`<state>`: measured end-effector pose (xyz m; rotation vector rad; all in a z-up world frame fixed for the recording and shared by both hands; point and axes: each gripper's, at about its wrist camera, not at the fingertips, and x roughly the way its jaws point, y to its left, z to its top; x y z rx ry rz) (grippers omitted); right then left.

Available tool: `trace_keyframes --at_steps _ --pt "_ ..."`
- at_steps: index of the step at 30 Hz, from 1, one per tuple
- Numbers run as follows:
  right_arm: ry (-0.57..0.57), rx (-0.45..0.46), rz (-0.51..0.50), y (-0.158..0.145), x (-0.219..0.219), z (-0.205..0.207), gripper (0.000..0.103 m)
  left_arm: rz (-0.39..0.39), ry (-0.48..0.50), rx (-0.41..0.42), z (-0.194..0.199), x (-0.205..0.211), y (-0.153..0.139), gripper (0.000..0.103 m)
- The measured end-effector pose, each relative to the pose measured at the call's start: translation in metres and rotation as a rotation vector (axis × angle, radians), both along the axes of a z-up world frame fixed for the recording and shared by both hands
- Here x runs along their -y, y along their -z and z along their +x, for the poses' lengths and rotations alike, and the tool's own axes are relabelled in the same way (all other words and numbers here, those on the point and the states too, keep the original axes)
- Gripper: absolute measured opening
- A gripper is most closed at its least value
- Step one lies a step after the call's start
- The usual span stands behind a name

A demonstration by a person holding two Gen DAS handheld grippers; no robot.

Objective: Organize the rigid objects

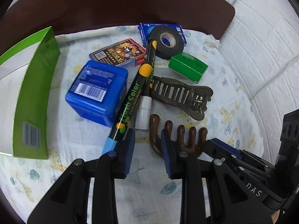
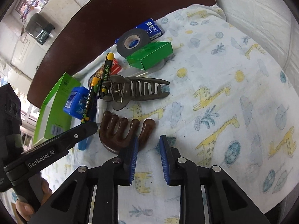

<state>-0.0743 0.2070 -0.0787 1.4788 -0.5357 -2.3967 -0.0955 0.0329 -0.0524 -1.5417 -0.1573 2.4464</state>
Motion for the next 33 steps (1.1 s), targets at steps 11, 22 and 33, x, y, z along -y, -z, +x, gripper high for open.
trace_keyframes --at_steps 11,22,33 --pt "-0.008 0.008 0.057 -0.002 0.013 -0.009 0.025 -0.007 0.033 0.029 -0.002 0.0 0.007 0.026" --pt "-0.036 -0.008 0.143 -0.005 0.02 -0.005 0.025 -0.089 0.076 0.017 0.004 -0.011 0.011 0.01" --pt "-0.05 -0.027 0.117 -0.008 0.017 0.006 0.018 -0.074 0.118 -0.112 0.03 -0.014 -0.019 0.026"
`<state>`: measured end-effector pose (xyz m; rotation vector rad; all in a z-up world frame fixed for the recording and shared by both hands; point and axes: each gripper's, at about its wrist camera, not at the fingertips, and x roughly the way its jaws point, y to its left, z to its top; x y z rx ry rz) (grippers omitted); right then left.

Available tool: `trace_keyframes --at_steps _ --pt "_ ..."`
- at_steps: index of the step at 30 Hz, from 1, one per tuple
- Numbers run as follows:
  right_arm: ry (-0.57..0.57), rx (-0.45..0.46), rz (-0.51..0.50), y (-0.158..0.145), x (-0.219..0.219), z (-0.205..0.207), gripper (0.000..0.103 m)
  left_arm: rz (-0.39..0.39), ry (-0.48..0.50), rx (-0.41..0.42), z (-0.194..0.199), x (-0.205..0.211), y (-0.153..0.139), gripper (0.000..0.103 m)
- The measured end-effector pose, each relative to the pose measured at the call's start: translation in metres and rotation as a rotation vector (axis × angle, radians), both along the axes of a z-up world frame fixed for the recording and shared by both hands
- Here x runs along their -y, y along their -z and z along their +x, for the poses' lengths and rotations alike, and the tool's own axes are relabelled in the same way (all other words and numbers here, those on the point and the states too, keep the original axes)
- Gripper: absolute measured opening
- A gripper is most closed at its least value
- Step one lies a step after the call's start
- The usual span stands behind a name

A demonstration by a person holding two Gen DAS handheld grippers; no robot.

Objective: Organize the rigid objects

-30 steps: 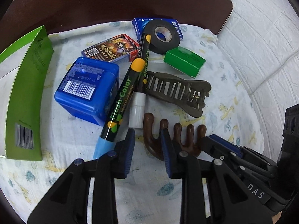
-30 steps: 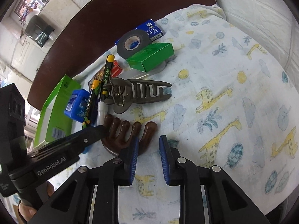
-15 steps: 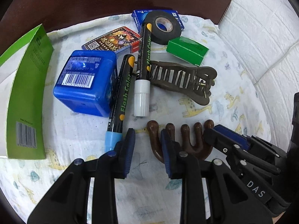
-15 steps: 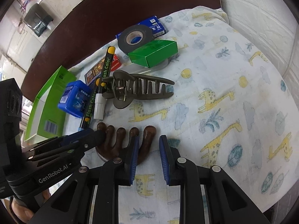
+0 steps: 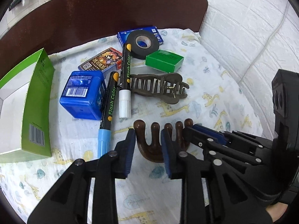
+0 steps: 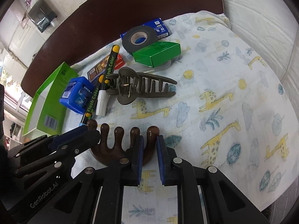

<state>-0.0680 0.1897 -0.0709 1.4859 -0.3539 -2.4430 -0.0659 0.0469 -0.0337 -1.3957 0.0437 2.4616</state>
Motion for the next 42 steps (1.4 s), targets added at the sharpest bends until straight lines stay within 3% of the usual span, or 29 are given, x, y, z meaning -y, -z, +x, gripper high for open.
trace_keyframes --at_steps 5,10,15,23,27,30,39,42 --pt "0.002 0.004 0.04 0.001 0.005 0.001 0.018 0.043 -0.016 0.088 -0.003 0.008 0.014 0.024" --pt "0.012 -0.014 0.13 0.0 0.001 0.002 0.018 0.023 -0.062 0.122 -0.002 0.02 0.022 0.025" --pt "0.028 0.0 0.106 -0.001 -0.005 0.001 0.018 0.042 -0.07 0.146 -0.008 0.019 0.027 0.024" --pt "0.067 0.028 0.066 0.001 -0.016 0.002 0.018 0.108 -0.039 0.144 -0.012 0.015 0.021 0.025" --pt "0.048 0.023 0.075 0.003 -0.014 -0.001 0.018 0.053 -0.009 0.147 -0.017 0.001 0.028 0.023" --pt "0.031 0.017 0.071 0.003 -0.012 -0.002 0.018 0.06 -0.008 0.149 -0.02 0.0 0.032 0.013" --pt "0.011 0.002 0.096 0.002 -0.006 0.002 0.018 0.055 -0.032 0.144 -0.013 0.002 0.029 0.011" --pt "0.011 -0.027 0.073 -0.005 -0.006 0.006 0.018 0.063 0.016 0.13 -0.009 0.005 0.022 0.011"
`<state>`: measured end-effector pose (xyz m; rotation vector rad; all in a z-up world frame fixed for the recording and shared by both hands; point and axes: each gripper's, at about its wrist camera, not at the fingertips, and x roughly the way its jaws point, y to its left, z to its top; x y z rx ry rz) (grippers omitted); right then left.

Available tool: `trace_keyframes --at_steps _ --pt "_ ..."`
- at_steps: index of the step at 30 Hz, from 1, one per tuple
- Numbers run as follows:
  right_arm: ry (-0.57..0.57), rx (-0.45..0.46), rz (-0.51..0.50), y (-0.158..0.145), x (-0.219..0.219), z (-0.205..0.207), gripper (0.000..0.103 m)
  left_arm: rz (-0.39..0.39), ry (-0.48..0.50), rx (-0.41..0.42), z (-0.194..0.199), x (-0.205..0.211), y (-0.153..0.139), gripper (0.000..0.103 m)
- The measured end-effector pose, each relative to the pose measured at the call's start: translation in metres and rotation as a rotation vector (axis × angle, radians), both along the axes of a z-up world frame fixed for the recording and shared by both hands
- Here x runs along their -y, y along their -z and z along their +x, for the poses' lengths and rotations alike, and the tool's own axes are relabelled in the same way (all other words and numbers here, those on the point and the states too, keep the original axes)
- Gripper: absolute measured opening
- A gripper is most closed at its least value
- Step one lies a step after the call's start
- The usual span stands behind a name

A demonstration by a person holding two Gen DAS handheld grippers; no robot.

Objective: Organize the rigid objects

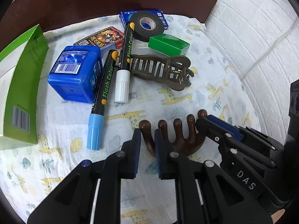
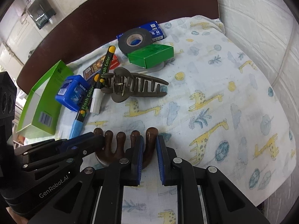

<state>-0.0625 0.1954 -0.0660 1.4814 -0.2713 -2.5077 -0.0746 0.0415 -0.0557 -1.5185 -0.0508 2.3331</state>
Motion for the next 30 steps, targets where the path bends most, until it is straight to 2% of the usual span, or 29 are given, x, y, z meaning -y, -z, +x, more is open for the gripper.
trace_keyframes --at_steps 4,5,6,8,10,11,14,15,16,18,21,25,29,30 --pt "-0.018 -0.074 0.02 -0.02 0.008 0.004 0.018 0.043 -0.013 -0.031 0.005 0.012 -0.013 0.009" --pt "-0.024 -0.09 0.024 -0.025 0.012 0.005 0.018 0.1 0.006 -0.022 0.006 0.015 -0.017 0.007" --pt "-0.048 -0.103 0.003 -0.029 0.016 0.007 0.018 0.119 0.006 -0.025 0.008 0.017 -0.022 0.0" --pt "-0.098 -0.111 -0.044 -0.037 0.03 0.009 0.013 0.081 -0.015 -0.097 0.012 0.025 -0.033 0.0" --pt "-0.107 -0.164 0.0 -0.046 0.043 0.012 0.01 0.08 -0.037 -0.071 0.007 0.035 -0.032 0.001" --pt "-0.107 -0.162 0.027 -0.047 0.049 0.01 0.01 0.087 -0.06 -0.052 0.006 0.043 -0.029 0.001" --pt "-0.069 -0.109 0.013 -0.042 0.043 0.004 0.01 0.072 -0.104 -0.039 0.009 0.063 -0.022 0.003" --pt "-0.05 -0.104 0.025 -0.041 0.038 0.005 0.01 0.072 -0.114 -0.03 0.01 0.068 -0.019 0.011" --pt "-0.032 -0.099 0.037 -0.039 0.032 0.006 0.01 0.075 -0.113 -0.018 0.01 0.07 -0.016 0.026" --pt "0.012 -0.058 0.009 -0.032 0.017 0.006 0.01 0.087 -0.117 0.0 0.009 0.072 -0.012 0.04" --pt "0.026 0.033 -0.077 -0.019 0.004 0.003 0.01 0.096 -0.132 0.026 0.006 0.071 -0.005 0.04" --pt "0.008 0.084 -0.137 -0.006 0.008 -0.003 0.01 0.125 -0.148 0.057 -0.006 0.065 -0.001 0.038" --pt "0.021 0.153 -0.216 0.007 0.01 -0.018 0.011 0.192 -0.167 0.131 -0.011 0.064 -0.001 0.036" --pt "0.036 0.171 -0.229 0.009 0.007 -0.02 0.012 0.205 -0.166 0.143 -0.01 0.065 -0.003 0.032"
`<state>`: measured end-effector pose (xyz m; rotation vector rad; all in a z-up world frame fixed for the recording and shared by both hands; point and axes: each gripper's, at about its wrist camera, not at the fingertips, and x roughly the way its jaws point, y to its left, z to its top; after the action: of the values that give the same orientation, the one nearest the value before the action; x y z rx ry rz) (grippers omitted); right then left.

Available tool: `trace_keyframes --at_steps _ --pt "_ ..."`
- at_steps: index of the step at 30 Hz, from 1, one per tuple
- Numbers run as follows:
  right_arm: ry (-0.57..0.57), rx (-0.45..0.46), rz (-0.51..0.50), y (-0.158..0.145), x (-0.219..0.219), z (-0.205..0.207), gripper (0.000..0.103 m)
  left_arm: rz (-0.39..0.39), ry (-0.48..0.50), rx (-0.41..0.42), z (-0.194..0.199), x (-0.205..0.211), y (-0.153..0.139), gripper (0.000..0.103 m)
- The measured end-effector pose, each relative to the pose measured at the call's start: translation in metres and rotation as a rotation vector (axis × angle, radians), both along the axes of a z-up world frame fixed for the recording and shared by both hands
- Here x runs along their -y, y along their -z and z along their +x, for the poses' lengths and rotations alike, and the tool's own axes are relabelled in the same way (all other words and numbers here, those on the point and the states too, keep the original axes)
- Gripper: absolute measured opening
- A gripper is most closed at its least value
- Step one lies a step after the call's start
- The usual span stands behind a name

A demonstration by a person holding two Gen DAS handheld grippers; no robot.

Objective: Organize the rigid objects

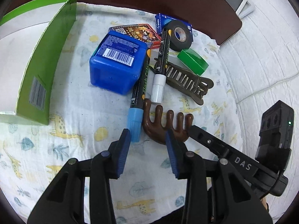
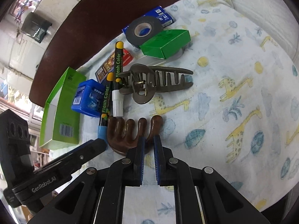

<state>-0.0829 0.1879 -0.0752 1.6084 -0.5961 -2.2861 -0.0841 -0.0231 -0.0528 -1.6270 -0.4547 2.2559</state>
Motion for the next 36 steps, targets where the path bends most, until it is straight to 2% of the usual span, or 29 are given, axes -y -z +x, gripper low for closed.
trace_keyframes --at_steps 2,6,9,11,13,17,22,25,28,32,36 --pt "0.012 0.013 -0.024 0.001 -0.004 -0.003 0.012 0.005 -0.005 0.007 0.004 0.003 -0.004 0.03" --pt "0.021 0.022 -0.009 0.001 -0.008 -0.006 0.013 0.009 -0.001 0.043 0.008 0.002 -0.005 0.03" --pt "0.021 0.05 -0.033 0.004 -0.009 -0.011 0.018 0.047 0.049 0.079 0.013 -0.009 -0.002 0.029" --pt "0.009 0.056 -0.017 0.005 -0.006 -0.015 0.021 0.025 0.059 0.077 0.011 -0.017 0.001 0.03" --pt "-0.02 0.034 0.025 0.003 0.001 -0.02 0.021 -0.001 0.034 0.08 0.006 -0.019 0.006 0.029" --pt "-0.187 -0.047 0.226 -0.004 0.026 -0.019 0.021 -0.015 -0.009 0.089 -0.002 -0.011 0.009 0.03" --pt "-0.264 -0.034 0.284 -0.005 0.012 -0.014 0.02 -0.048 -0.011 0.076 -0.006 -0.015 0.009 0.03" --pt "-0.26 -0.036 0.288 -0.004 0.011 -0.013 0.02 -0.026 0.021 0.108 -0.004 -0.024 0.013 0.03" --pt "-0.255 -0.046 0.299 -0.004 0.016 -0.01 0.02 -0.054 0.021 0.089 0.001 -0.028 0.011 0.028" --pt "-0.239 -0.042 0.248 -0.002 0.013 -0.008 0.019 -0.08 0.023 0.079 -0.001 -0.034 0.012 0.025" --pt "-0.209 -0.052 0.253 -0.003 0.013 -0.003 0.018 -0.07 0.033 0.064 0.002 -0.035 0.008 0.021"
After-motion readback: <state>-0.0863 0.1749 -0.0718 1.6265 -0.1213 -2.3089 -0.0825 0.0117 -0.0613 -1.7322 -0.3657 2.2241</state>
